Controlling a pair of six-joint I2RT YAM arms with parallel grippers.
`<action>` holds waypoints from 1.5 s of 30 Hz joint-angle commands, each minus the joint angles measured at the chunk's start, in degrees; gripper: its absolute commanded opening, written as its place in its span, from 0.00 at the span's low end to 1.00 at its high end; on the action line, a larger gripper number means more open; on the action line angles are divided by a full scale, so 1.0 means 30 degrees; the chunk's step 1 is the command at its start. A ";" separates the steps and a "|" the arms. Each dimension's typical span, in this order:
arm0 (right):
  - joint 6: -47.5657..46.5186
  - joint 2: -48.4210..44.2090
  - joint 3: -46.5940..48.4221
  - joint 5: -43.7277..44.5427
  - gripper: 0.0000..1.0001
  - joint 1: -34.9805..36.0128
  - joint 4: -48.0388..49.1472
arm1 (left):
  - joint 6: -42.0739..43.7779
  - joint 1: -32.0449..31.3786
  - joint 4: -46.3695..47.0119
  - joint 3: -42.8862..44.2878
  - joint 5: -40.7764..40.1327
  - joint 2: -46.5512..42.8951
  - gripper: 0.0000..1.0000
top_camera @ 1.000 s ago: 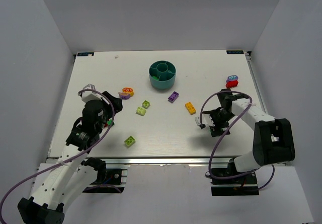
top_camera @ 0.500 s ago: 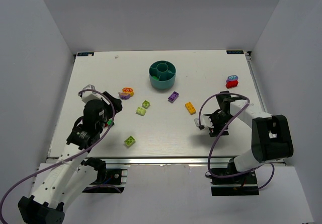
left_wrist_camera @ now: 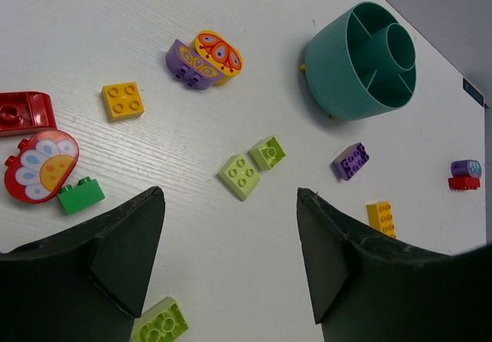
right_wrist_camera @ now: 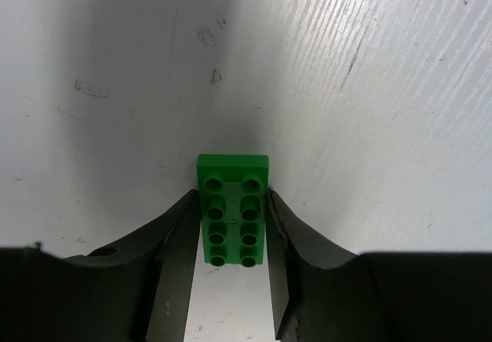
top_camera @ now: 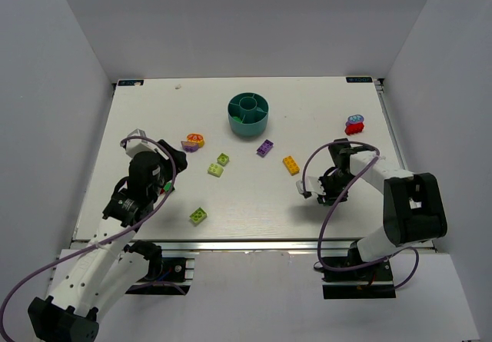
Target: Sort the legos into containers by color
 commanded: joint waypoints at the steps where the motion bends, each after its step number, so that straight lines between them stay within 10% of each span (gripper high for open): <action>1: -0.0063 0.0172 0.0510 -0.0643 0.28 0.0113 -0.0643 | -0.0131 0.0017 -0.0310 0.0209 -0.0323 -0.0370 0.79; 13: 0.6316 -0.0241 0.8532 -0.9984 0.07 0.1166 -0.3018 | -0.0306 0.0046 -0.0720 0.0356 -0.0617 -0.0635 0.79; 18: 1.3955 0.0494 1.1027 -1.3124 0.03 0.2133 0.3223 | -0.0511 0.0046 -0.0983 0.0502 -0.0558 -0.0693 0.79; 22: 2.3292 0.0551 1.0271 -1.2251 0.00 0.3012 1.1939 | -0.0862 0.0046 -0.1189 0.0532 -0.0500 -0.0839 0.79; 26: 2.6294 0.1780 1.0910 -1.0872 0.00 0.4328 1.5581 | -0.1360 0.0017 -0.1335 0.0415 -0.0587 -0.0986 0.79; 45: 3.0172 0.6762 1.4837 -0.6125 0.00 0.6089 2.1677 | -0.2562 0.0046 -0.2243 0.0298 -0.1056 -0.2186 0.79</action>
